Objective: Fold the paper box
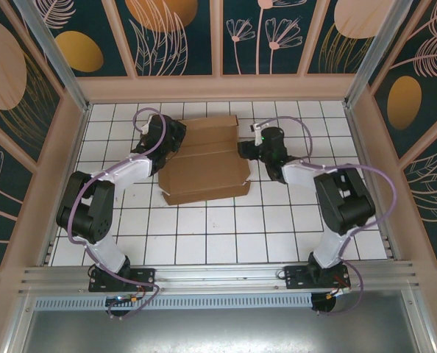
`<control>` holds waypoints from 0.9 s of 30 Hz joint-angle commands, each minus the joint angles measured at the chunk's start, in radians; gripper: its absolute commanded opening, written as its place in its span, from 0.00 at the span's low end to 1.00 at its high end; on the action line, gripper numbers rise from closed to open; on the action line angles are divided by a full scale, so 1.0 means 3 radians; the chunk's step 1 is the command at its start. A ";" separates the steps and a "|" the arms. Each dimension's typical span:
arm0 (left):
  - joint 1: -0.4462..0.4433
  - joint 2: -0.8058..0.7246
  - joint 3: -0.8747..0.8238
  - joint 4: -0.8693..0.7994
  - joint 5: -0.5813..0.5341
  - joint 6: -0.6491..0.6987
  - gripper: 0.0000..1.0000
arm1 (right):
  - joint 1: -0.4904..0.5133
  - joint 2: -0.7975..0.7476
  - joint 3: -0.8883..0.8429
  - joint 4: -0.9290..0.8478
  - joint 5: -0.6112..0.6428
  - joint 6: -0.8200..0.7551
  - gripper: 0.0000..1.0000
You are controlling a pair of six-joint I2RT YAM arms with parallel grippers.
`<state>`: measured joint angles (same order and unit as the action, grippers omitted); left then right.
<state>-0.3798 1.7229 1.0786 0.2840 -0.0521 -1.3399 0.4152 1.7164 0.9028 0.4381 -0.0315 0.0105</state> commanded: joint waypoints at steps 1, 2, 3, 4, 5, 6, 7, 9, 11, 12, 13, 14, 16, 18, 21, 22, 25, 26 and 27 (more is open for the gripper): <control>-0.0012 0.0112 -0.0065 -0.0343 0.0020 0.0028 0.00 | -0.0180 -0.0319 -0.0255 0.0718 -0.0514 0.0184 0.75; -0.0012 0.0110 -0.0067 -0.0349 0.0019 0.0031 0.00 | -0.0218 -0.0342 -0.0281 0.0745 -0.0515 0.0214 0.73; -0.0013 0.0109 -0.0067 -0.0348 0.0021 0.0032 0.00 | -0.0238 -0.0344 -0.0280 0.0744 -0.0497 0.0192 0.71; -0.0011 0.0109 -0.0067 -0.0343 0.0025 0.0033 0.00 | -0.0235 -0.0326 -0.0274 0.0735 -0.0466 0.0137 0.70; -0.0014 0.0106 -0.0067 -0.0343 0.0030 0.0029 0.00 | -0.0224 -0.0297 -0.0267 0.0757 -0.0453 0.0066 0.68; -0.0013 0.0102 -0.0068 -0.0344 0.0035 0.0028 0.00 | -0.0210 -0.0242 -0.0285 0.0818 -0.0518 -0.0071 0.65; -0.0012 0.0100 -0.0067 -0.0344 0.0040 0.0024 0.00 | -0.0187 -0.0193 -0.0322 0.0898 -0.0648 -0.0231 0.63; -0.0012 0.0099 -0.0067 -0.0343 0.0042 0.0024 0.00 | -0.0092 -0.0104 -0.0313 0.0910 -0.0614 -0.0492 0.62; -0.0012 0.0100 -0.0068 -0.0343 0.0050 0.0023 0.00 | -0.0025 -0.0021 -0.0242 0.0886 -0.0498 -0.0587 0.63; -0.0012 0.0096 -0.0068 -0.0343 0.0049 0.0029 0.00 | -0.0027 0.0014 -0.0194 0.0906 -0.0517 -0.0517 0.64; -0.0015 0.0109 -0.0067 -0.0348 0.0051 0.0036 0.00 | -0.0041 0.0040 -0.0134 0.0891 -0.0605 -0.0431 0.65; -0.0012 0.0115 -0.0071 -0.0353 0.0051 0.0036 0.00 | -0.0049 0.0074 -0.0066 0.0843 -0.0657 -0.0370 0.66; -0.0012 0.0141 -0.0072 -0.0348 0.0072 0.0034 0.00 | -0.0050 0.0132 0.0098 0.0687 -0.0708 -0.0254 0.66; -0.0013 0.0163 -0.0067 -0.0348 0.0086 0.0033 0.00 | -0.0047 0.0160 0.0102 0.0780 -0.0753 -0.0173 0.68; -0.0012 0.0164 -0.0048 -0.0347 0.0087 0.0043 0.00 | 0.0008 0.0267 0.0241 0.0603 -0.0628 -0.0353 0.68; -0.0013 0.0164 -0.0039 -0.0351 0.0087 0.0048 0.00 | 0.0021 0.0311 0.0279 0.0562 -0.0568 -0.0402 0.68; -0.0012 0.0154 0.0004 -0.0382 0.0082 0.0070 0.00 | 0.0061 0.0448 0.0407 0.0417 -0.0503 -0.0534 0.68; -0.0012 0.0151 0.0014 -0.0397 0.0084 0.0071 0.00 | 0.0094 0.0483 0.0446 0.0376 -0.0434 -0.0607 0.68; -0.0009 0.0150 0.0020 -0.0404 0.0093 0.0072 0.00 | 0.0121 0.0490 0.0450 0.0384 -0.0371 -0.0650 0.68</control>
<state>-0.3798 1.7290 1.0828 0.2867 -0.0475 -1.3392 0.4259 1.8351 1.0084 0.5983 -0.1944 -0.1207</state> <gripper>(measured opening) 0.049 0.678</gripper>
